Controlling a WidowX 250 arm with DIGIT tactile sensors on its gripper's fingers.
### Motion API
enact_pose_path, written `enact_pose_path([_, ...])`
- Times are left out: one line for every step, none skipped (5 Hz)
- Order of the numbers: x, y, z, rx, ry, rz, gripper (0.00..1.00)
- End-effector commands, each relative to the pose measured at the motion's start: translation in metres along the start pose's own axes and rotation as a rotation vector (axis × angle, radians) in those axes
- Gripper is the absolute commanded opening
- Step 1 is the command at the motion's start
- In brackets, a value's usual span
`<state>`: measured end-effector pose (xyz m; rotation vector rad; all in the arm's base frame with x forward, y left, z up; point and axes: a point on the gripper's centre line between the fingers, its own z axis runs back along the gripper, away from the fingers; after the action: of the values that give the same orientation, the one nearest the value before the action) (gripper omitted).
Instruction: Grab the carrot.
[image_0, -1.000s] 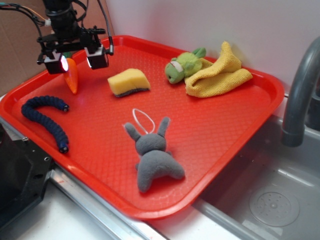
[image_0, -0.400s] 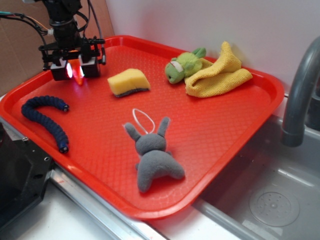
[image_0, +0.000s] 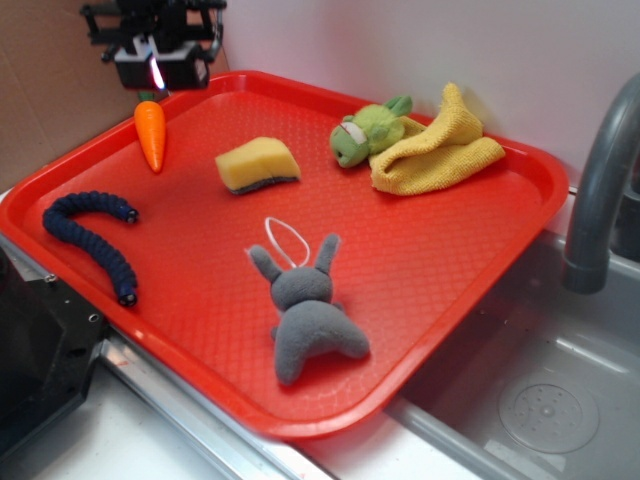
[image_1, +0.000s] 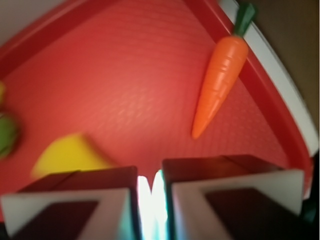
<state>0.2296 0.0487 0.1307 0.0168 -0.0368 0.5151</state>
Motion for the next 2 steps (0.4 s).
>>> enact_pose_path([-0.042, -0.038, 0.071, -0.057, -0.076, -0.308, 0.00])
enact_pose_path([-0.028, -0.005, 0.058, -0.076, -0.081, -0.115, 1.00])
